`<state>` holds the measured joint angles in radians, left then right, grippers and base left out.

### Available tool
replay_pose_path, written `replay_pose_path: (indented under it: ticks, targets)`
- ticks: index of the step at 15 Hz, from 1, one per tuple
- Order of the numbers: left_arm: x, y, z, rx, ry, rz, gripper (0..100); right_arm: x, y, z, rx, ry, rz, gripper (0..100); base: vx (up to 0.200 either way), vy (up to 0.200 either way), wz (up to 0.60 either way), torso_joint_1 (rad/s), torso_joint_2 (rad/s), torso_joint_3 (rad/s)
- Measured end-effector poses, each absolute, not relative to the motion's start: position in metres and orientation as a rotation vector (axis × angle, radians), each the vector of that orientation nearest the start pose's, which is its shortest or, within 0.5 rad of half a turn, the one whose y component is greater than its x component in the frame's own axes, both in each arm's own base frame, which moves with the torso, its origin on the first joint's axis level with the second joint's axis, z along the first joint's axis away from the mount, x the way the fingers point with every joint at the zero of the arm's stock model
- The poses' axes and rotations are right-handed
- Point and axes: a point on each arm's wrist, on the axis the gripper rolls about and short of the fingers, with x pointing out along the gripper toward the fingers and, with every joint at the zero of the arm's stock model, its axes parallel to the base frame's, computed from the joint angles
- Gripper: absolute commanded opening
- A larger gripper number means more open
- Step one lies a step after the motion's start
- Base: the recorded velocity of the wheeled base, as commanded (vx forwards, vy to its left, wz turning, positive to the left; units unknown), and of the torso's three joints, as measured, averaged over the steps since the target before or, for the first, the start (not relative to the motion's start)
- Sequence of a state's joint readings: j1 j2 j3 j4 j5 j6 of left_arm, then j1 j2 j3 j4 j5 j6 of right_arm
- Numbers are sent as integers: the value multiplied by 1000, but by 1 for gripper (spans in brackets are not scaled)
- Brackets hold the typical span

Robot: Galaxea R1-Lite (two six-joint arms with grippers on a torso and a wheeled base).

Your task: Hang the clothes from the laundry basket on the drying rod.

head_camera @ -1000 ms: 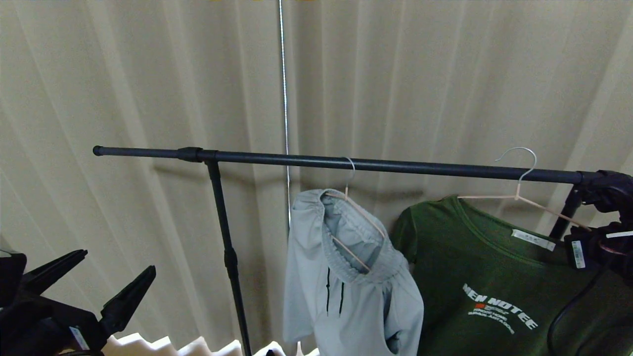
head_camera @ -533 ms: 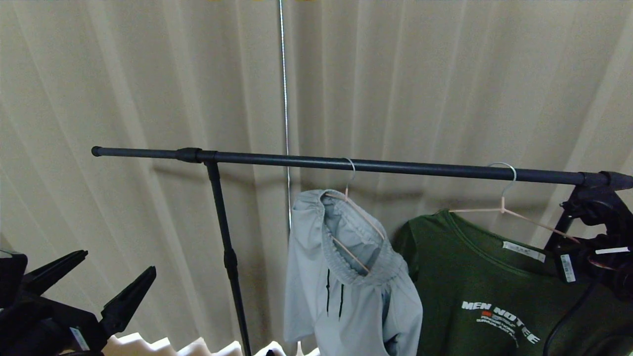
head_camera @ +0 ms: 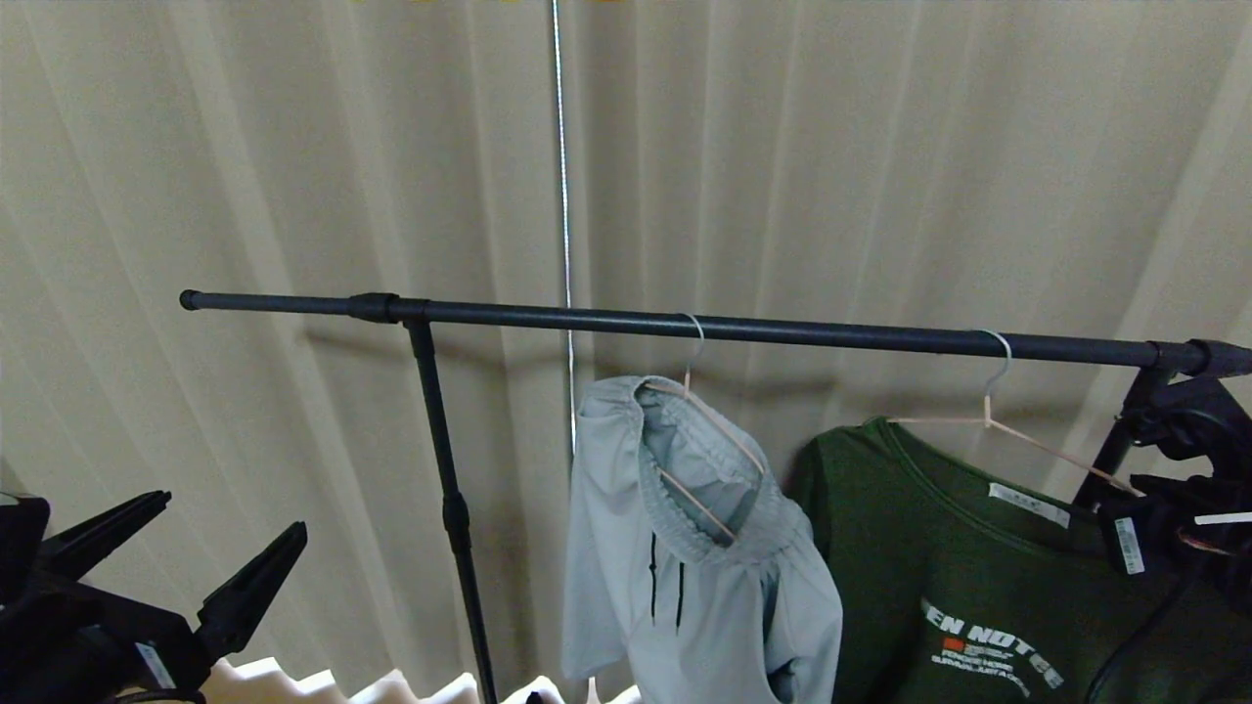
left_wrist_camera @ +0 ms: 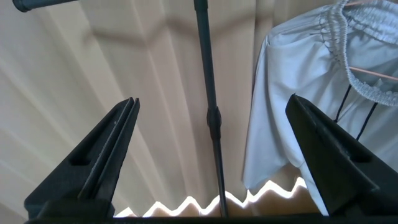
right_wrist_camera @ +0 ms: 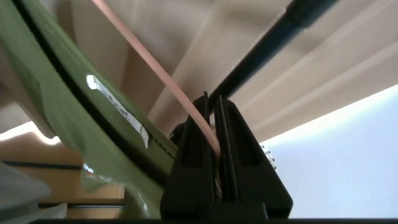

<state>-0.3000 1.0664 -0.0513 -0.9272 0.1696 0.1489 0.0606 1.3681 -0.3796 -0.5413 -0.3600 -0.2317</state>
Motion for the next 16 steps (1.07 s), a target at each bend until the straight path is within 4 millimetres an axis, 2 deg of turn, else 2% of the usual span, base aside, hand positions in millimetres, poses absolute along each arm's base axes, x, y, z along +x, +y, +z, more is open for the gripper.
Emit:
replay_pose_path:
  ticks: [7,16]
  targets:
    - [110,-30,145,169,77,-134,100,163,16,161,-263,348,-143,100,0,0,0,0,0,0]
    - [111,-30,145,169,84,-132,100,152,16,169,-175,288,-147,100,0,0,0,0,0,0]
